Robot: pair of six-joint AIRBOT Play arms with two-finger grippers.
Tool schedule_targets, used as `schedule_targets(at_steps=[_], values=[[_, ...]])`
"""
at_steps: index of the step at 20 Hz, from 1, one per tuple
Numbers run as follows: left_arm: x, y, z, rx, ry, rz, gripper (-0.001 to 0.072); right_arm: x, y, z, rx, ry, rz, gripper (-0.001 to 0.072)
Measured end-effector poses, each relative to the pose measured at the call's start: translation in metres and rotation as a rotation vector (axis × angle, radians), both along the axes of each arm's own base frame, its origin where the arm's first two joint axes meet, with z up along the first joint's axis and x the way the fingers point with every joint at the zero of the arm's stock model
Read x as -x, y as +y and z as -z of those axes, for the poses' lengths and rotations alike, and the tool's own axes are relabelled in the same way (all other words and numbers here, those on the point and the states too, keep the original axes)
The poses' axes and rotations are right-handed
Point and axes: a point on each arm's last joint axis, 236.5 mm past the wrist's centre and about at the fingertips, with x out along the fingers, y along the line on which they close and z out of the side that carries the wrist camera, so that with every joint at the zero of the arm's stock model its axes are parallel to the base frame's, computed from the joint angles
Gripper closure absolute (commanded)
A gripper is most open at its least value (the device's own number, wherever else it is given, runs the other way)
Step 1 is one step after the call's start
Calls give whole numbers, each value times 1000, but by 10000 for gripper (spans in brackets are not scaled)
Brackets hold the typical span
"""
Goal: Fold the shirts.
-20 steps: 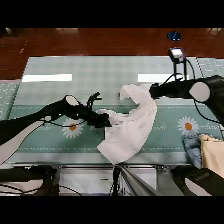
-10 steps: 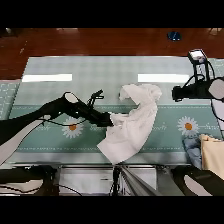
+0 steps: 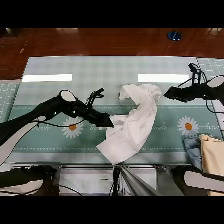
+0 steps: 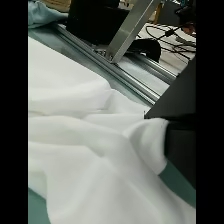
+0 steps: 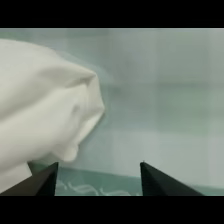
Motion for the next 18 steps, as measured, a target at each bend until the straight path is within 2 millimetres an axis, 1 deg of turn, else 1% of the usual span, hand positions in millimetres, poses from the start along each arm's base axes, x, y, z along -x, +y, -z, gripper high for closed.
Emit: schedule_targets(at_steps=[2, 5, 6, 7, 8, 11, 13, 14, 15, 16, 18], values=[[2, 0, -2, 3, 0, 6, 685, -13, 9, 11, -79, -10, 43, 134], [1, 3, -4, 8, 6, 6, 686, -29, 9, 23, -133, -25, 117, 136], [0, 4, -5, 10, 8, 2, 685, -33, 10, 27, -148, -27, 139, 151], [-2, 6, -6, 12, 9, -3, 686, -36, 13, 29, -168, -28, 155, 195], [-4, 8, -7, 13, 9, -10, 686, -41, 18, 33, -190, -26, 174, 196], [-10, 14, -10, 20, 7, -28, 686, -42, 50, 46, -242, 1, 146, 407], [-14, 17, -14, 24, 0, -38, 686, -46, 70, 45, -259, 0, 110, 438], [-15, 19, -16, 27, -6, -41, 685, -48, 80, 42, -269, -3, 93, 510], [-16, 20, -19, 31, -11, -44, 686, -50, 88, 40, -272, -6, 76, 626], [-18, 21, -21, 34, -20, -48, 685, -51, 95, 37, -282, -5, 67, 686], [-22, 24, -27, 42, -36, -57, 686, -58, 106, 26, -316, -18, 69, 687]])
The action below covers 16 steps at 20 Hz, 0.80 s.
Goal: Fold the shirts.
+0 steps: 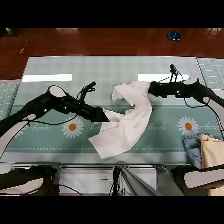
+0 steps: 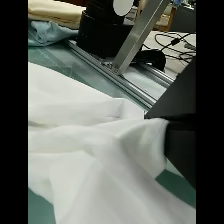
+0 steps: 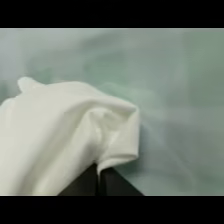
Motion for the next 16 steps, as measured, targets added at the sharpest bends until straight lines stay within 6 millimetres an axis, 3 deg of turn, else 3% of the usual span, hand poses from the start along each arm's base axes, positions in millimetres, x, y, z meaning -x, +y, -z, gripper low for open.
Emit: schedule_targets(at_steps=[4, 7, 10, 12, 14, 16], values=[[-12, 10, -18, 19, -55, -31, 688, -10, 16, -37, -45, -67, -36, 689], [-33, 25, -61, 56, -184, -82, 689, -17, 19, -106, -5, -224, -105, 689], [-63, 51, -143, 102, -420, -168, 689, -13, 8, -203, 126, -438, -155, 690], [-74, 78, -215, 127, -606, -248, 690, -4, -9, -278, 254, -591, -139, 690], [-73, 111, -292, 132, -794, -342, 689, 15, -33, -356, 395, -739, -79, 690], [-57, 140, -353, 97, -952, -417, 689, 45, -59, -432, 524, -877, 15, 690]])
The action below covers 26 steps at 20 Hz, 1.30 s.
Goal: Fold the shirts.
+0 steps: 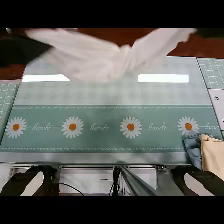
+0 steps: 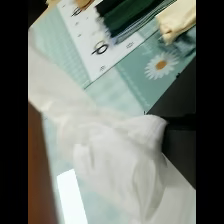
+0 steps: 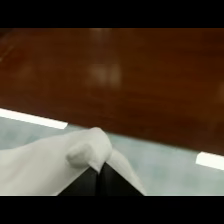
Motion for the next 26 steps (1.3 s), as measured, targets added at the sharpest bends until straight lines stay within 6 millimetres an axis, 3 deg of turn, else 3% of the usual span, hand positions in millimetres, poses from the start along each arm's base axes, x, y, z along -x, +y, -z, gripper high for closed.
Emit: schedule_targets(at_steps=[2, 5, 7, 10, 14, 18, 20, 22, 26], values=[[25, 26, -48, -67, -119, -119, 689, 41, -25, -65, 60, -134, 103, 690], [60, 54, -79, -189, -195, -283, 690, 108, -51, -119, 103, -224, 217, 690], [85, 59, -80, -243, -184, -340, 689, 148, -59, -125, 98, -205, 257, 690], [121, 56, -65, -296, -107, -368, 689, 200, -63, -113, 79, -130, 283, 690], [163, 46, -40, -325, 8, -376, 689, 250, -63, -78, 57, 24, 295, 690], [187, 38, -1, -291, 131, -382, 689, 266, -49, -11, 57, 285, 237, 690], [190, 37, 38, -262, 237, -371, 689, 257, -40, 35, 60, 441, 190, 690], [190, 37, 90, -229, 378, -346, 689, 242, -34, 86, 74, 574, 152, 690], [170, 41, 185, -123, 603, -319, 689, 183, -34, 182, 76, 681, 147, 690]])
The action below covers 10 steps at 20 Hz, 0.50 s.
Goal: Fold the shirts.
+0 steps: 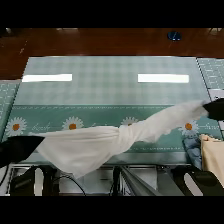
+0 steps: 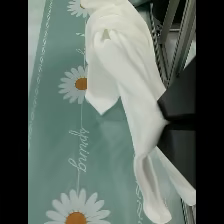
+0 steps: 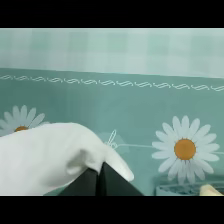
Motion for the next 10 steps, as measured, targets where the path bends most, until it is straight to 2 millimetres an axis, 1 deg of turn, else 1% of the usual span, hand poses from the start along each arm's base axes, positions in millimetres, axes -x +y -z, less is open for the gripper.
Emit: schedule_targets(at_steps=[2, 4, 7, 9, 10], values=[[-22, 2, 33, 77, 25, -28, 689, -32, 0, 32, -9, -6, 13, 690], [-46, 7, 60, 137, 36, -67, 689, -65, 0, 53, -25, -34, 27, 690], [-76, 19, 92, 177, 53, -107, 689, -109, 4, 73, -73, -90, 56, 689], [-95, 25, 106, 206, 54, -123, 689, -135, 7, 83, -115, -130, 81, 689], [-106, 27, 111, 228, 52, -135, 689, -144, 8, 88, -133, -138, 93, 689]])
